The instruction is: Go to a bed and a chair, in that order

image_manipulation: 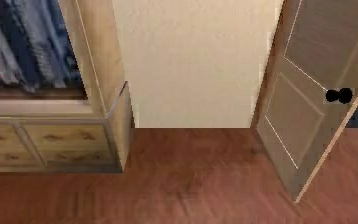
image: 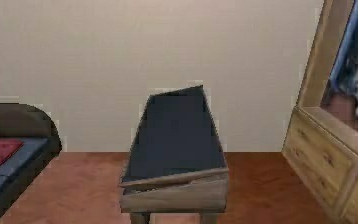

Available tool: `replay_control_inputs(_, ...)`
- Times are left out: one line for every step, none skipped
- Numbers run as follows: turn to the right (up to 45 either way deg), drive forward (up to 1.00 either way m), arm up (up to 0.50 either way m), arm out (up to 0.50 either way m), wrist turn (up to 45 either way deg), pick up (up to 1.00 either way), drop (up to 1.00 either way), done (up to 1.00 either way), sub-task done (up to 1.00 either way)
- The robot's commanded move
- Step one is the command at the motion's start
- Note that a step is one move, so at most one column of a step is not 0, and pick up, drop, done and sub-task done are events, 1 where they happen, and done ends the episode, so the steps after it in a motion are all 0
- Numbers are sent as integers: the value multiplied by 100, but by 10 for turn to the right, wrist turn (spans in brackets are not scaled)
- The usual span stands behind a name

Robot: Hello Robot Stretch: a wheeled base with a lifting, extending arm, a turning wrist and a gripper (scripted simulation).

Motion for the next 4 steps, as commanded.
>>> replay_control_inputs(450, 0, 0, 0, 0, 0, 0, 0, 0)
replay_control_inputs(450, 0, 0, 0, 0, 0, 0, 0, 0)
replay_control_inputs(450, 0, 0, 0, 0, 0, 0, 0, 0)
replay_control_inputs(240, 0, 0, 0, 0, 0, 0, 0, 0)
